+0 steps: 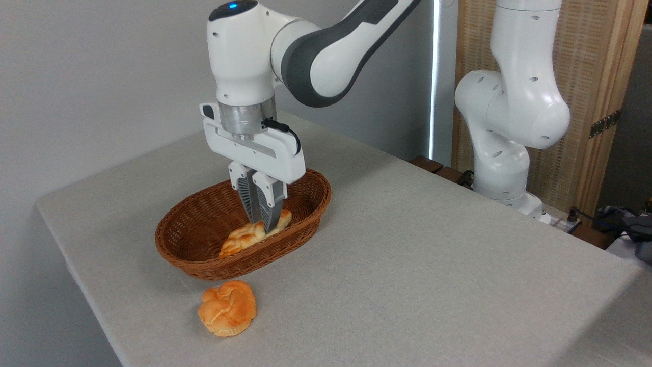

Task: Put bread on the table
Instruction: 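Lift the braided roll up out of the basket, then carry the roll beside the basket and lower it onto the table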

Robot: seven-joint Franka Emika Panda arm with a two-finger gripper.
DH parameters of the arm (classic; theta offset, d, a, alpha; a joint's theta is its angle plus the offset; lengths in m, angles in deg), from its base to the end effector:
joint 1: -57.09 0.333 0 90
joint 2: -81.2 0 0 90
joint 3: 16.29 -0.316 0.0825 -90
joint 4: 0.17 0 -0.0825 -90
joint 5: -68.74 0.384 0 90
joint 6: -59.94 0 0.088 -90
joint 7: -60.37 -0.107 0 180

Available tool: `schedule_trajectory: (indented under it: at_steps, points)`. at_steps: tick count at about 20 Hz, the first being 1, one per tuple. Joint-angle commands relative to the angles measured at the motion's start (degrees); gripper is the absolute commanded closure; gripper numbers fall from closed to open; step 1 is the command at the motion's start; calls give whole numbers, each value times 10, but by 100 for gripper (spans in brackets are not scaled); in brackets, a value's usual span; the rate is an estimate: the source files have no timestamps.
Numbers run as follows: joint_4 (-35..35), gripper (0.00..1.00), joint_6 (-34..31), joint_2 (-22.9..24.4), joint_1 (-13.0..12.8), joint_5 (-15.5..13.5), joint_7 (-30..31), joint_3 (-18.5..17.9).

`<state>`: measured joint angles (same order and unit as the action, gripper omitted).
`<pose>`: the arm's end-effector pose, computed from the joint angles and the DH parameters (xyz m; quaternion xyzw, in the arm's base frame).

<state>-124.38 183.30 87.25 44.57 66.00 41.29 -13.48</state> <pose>0.5043 -0.1408 0.4488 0.9577 -0.2837 0.0459 0.0165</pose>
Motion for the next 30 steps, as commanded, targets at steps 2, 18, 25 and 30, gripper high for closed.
schedule_trajectory:
  at_steps: [2, 18, 25, 30]
  points:
    - [33, 76, -14, 5, -1, -33, -5, -3]
    - [103, 78, -185, 6, 0, 0, -105, -26]
    - [102, 75, -230, 36, 46, 39, -207, -47]
    - [101, 75, -244, 48, 53, 39, -221, -67]
